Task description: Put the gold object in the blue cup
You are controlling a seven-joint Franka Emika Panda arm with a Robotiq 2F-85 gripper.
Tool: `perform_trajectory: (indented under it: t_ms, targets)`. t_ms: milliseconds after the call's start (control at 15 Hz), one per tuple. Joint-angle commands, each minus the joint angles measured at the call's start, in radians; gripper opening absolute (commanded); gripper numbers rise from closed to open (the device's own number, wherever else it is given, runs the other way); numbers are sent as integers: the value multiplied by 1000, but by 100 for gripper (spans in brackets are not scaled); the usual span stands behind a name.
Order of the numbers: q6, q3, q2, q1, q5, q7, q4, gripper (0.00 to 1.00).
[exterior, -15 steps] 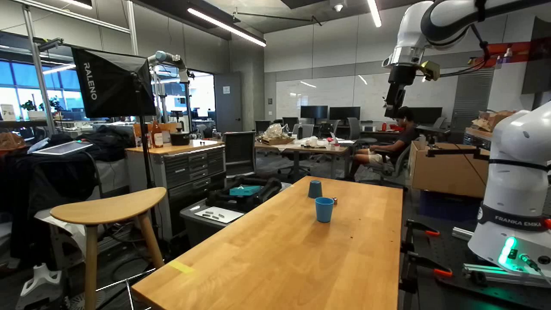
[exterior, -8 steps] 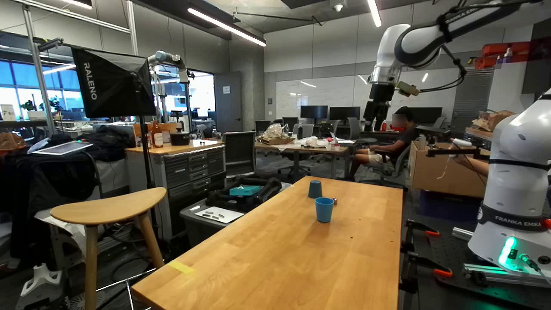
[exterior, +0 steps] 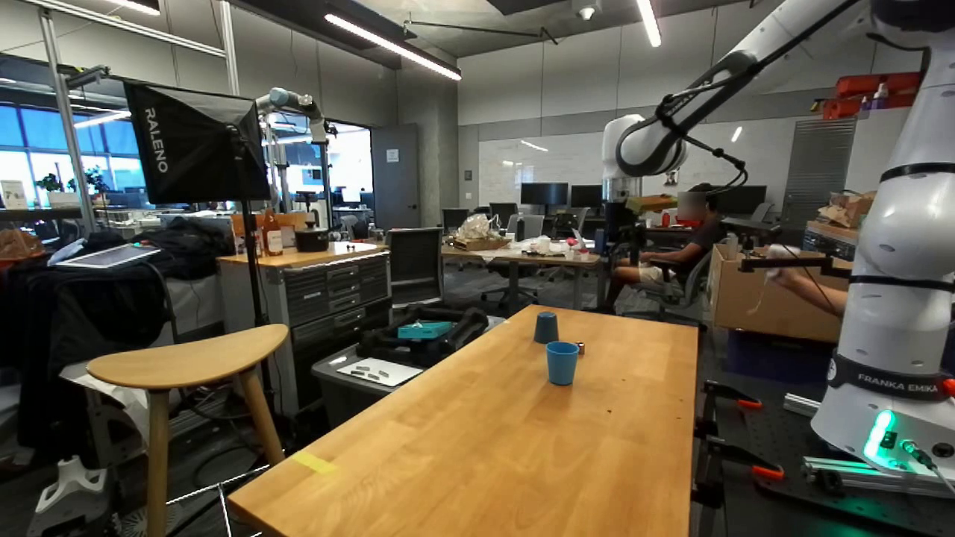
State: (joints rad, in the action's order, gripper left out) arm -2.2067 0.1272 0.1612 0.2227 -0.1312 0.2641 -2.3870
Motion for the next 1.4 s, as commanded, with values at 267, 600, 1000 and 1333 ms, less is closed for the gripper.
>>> perform_trajectory:
  t_ms: [267,600,1000,1333]
  targets:
    - [-122,1,-234,-30,-46,170,99,100]
    - [-188,28,-472,-72,-7,306,244,100]
    - [-172,87,-704,-77,44,340,434,100]
    - [-193,107,-830,-85,89,349,496,100]
